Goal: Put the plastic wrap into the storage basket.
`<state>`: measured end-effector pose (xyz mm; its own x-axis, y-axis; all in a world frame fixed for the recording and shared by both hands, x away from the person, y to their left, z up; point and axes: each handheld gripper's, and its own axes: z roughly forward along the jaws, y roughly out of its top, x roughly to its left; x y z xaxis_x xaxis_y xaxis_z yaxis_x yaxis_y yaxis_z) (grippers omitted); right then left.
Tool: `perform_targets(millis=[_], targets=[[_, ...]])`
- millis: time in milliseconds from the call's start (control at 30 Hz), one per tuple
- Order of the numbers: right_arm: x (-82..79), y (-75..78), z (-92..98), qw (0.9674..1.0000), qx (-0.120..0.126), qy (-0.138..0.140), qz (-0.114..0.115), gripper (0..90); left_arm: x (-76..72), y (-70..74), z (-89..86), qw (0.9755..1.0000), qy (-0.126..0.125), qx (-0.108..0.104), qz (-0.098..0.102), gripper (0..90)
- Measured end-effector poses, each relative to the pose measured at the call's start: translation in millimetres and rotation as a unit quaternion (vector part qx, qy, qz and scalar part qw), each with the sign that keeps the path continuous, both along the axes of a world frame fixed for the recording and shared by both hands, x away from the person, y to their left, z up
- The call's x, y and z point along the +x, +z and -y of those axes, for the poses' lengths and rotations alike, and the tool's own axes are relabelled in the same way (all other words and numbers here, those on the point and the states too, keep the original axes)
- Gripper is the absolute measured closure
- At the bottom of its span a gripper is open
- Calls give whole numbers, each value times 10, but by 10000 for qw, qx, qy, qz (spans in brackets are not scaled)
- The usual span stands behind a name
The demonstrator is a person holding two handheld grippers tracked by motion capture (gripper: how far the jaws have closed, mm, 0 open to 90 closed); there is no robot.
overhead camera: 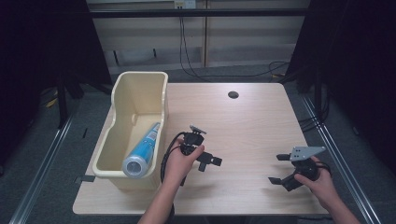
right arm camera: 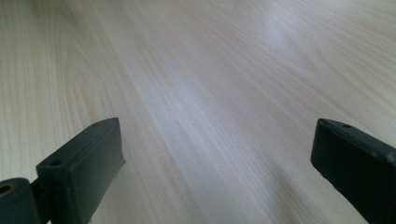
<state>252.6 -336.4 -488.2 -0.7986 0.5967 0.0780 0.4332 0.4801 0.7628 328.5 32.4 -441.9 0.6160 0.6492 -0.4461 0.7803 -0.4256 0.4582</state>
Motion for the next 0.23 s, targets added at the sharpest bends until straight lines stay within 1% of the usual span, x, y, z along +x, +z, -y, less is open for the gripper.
perform_targets(millis=[67,100,133,167,233], targets=[[-1,0,6,10000,6,-49,3,24,-16,-24,11,10000,53,-8,21,54],[0,-1,8,10000,9,-52,8,24,-20,-30,11,10000,29,21,38,60],[-2,-1,11,10000,-4,-74,17,24,-26,-32,13,10000,-25,-1,23,59],[-2,-3,14,10000,3,-98,9,24,-36,-39,29,10000,14,-56,32,51],[0,-10,25,9999,18,-110,18,24,-38,-55,30,10000,-23,4,94,56]])
